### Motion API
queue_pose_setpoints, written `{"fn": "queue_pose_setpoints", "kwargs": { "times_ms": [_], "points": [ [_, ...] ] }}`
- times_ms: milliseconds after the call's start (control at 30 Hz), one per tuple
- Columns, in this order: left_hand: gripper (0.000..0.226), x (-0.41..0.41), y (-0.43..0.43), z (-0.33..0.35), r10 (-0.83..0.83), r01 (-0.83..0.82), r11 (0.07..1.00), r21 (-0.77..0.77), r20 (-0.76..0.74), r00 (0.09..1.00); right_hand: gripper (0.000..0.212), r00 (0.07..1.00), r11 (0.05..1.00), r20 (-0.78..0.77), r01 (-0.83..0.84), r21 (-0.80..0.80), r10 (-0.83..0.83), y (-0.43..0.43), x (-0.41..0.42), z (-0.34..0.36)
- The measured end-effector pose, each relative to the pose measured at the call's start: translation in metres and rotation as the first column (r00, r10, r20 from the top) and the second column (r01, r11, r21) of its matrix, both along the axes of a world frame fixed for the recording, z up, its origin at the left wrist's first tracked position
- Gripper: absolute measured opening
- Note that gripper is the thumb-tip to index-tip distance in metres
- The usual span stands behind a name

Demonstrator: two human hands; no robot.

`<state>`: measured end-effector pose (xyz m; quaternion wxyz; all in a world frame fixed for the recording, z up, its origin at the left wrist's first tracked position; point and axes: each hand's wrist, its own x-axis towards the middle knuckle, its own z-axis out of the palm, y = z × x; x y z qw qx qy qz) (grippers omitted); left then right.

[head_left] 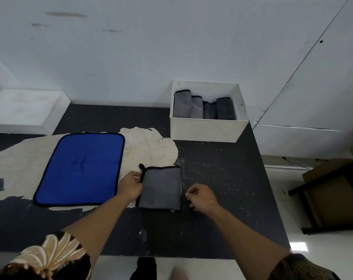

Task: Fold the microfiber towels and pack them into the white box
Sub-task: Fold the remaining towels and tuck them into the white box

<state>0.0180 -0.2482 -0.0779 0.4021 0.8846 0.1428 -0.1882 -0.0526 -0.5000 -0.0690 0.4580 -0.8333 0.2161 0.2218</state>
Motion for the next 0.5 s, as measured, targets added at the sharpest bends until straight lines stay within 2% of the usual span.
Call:
{"fn": "queue_pose_setpoints", "kwargs": {
  "times_ms": [67,133,200,267,367,500],
  "points": [
    [0.057,-0.001,0.000,0.002,-0.031,0.031,1.000,-0.001,-0.031,0.999,0.012,0.999,1.000,0.038,-0.009,0.000,0.009,0.002,-0.001,-0.002],
    [0.066,-0.003,-0.001,0.002,-0.065,0.065,0.998,-0.004,-0.059,0.996,0.036,0.994,0.997,0.079,-0.068,-0.038,0.070,0.005,-0.004,-0.002],
    [0.070,-0.006,-0.002,0.004,-0.090,0.091,0.996,0.017,-0.062,0.994,0.062,0.969,0.967,0.104,-0.205,-0.153,0.222,0.012,-0.010,-0.001],
    [0.073,-0.009,-0.003,0.006,-0.092,0.096,0.994,0.045,-0.068,0.993,0.080,0.927,0.903,0.103,-0.321,-0.285,0.362,0.022,-0.019,-0.003],
    [0.085,-0.014,-0.006,0.010,-0.143,0.151,0.986,0.065,-0.114,0.983,0.074,0.912,0.854,0.142,-0.293,-0.429,0.385,0.037,-0.034,-0.011],
    [0.088,-0.017,-0.008,0.016,-0.237,0.248,0.965,0.083,-0.124,0.964,0.054,0.951,0.900,0.206,-0.126,-0.416,0.229,0.049,-0.038,-0.010]
  ]
}}
